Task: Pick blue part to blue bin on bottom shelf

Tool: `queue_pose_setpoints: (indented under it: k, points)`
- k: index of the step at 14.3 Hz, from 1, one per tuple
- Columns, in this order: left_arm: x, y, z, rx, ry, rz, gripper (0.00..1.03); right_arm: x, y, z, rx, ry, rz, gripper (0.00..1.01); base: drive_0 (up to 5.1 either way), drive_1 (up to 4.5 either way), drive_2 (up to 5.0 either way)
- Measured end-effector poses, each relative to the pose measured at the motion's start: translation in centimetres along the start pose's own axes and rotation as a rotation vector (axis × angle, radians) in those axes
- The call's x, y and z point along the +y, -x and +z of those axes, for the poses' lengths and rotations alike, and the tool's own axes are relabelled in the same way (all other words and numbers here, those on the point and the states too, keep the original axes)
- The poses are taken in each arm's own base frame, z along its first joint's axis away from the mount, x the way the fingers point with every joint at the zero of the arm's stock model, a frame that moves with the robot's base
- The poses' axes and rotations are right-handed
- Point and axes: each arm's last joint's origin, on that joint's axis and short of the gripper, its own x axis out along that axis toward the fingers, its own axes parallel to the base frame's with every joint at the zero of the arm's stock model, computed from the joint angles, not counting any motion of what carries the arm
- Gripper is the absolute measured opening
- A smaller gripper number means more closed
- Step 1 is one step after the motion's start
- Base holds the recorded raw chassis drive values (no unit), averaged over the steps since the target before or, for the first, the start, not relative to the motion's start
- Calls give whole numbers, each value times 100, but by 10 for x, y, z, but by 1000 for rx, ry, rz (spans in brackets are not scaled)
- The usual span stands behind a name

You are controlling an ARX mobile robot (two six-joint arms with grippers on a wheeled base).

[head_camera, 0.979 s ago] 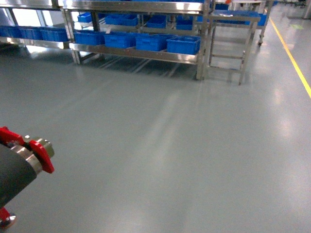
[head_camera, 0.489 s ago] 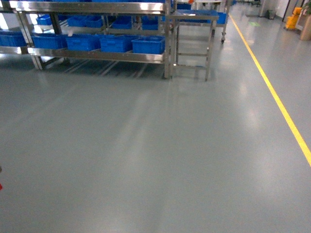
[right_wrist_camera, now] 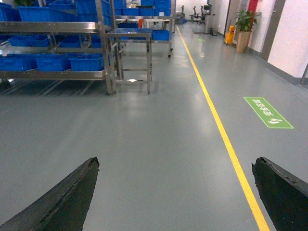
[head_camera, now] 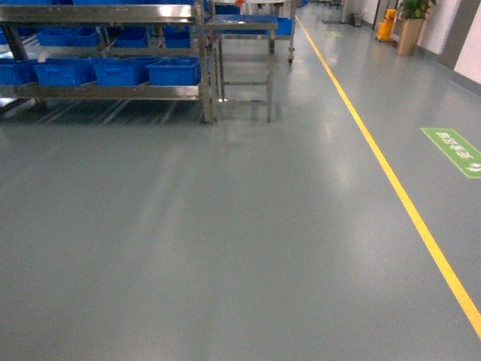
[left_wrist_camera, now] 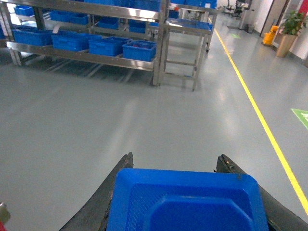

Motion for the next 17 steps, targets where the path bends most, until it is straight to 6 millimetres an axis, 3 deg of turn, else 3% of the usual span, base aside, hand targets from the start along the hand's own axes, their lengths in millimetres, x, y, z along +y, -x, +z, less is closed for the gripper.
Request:
queue_pose_setpoints:
  k: [8,17]
  points:
    - [0,0,0,-1,1,0,44,0,0,0,-1,0,0,98,-151,-151,-151]
    - [0,0,0,-1,1,0,44,0,0,0,-2,0,0,98,-1,420,-422]
